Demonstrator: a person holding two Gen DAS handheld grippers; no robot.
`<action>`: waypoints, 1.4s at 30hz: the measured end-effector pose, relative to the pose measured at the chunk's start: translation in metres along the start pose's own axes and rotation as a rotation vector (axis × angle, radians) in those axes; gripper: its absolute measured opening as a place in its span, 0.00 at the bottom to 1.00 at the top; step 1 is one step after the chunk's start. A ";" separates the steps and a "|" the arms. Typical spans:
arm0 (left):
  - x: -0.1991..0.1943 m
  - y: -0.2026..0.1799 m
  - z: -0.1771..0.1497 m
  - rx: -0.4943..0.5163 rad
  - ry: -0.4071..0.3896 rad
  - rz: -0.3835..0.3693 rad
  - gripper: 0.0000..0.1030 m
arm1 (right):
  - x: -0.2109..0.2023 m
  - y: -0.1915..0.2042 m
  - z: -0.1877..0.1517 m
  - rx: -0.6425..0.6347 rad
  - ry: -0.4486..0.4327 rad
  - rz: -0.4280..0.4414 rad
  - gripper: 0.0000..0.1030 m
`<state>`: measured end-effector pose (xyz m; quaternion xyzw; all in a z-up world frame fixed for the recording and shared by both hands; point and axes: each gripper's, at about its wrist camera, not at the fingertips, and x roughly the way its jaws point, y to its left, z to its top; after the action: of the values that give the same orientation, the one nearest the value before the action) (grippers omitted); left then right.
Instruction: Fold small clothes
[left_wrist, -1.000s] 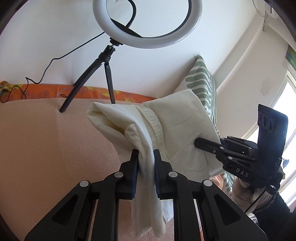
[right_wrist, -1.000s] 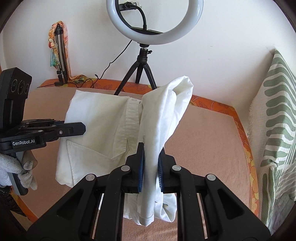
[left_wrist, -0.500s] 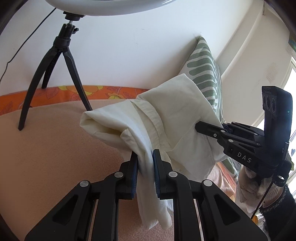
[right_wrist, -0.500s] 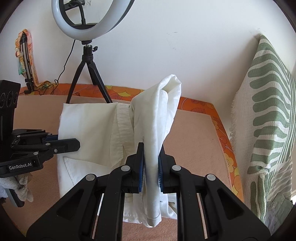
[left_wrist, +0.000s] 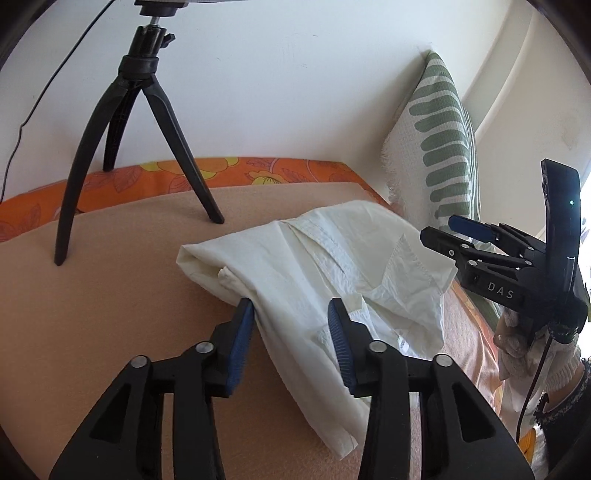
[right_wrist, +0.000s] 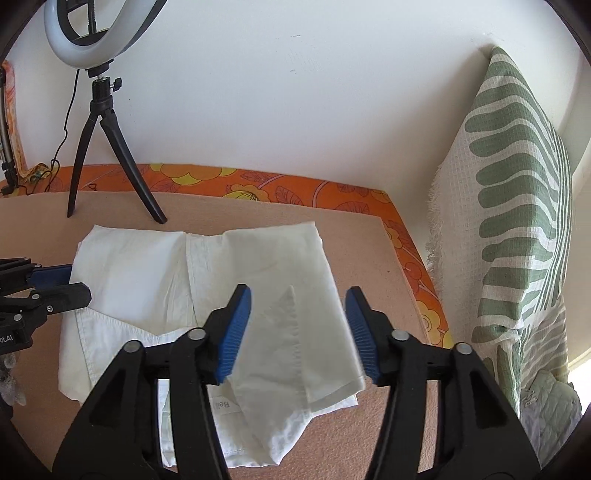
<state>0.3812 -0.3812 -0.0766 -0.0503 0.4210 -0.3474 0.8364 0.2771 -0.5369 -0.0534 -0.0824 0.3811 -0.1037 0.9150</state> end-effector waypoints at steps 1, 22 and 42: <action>-0.002 0.001 0.000 0.005 -0.010 0.006 0.57 | -0.003 -0.001 0.000 0.011 -0.015 0.005 0.77; -0.074 -0.019 -0.017 0.067 -0.091 0.057 0.71 | -0.074 0.003 -0.002 0.112 -0.095 -0.003 0.85; -0.214 -0.041 -0.072 0.124 -0.240 0.079 0.79 | -0.200 0.059 -0.032 0.104 -0.200 0.022 0.98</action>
<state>0.2188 -0.2637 0.0362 -0.0232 0.2974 -0.3311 0.8952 0.1244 -0.4323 0.0466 -0.0407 0.2828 -0.1044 0.9526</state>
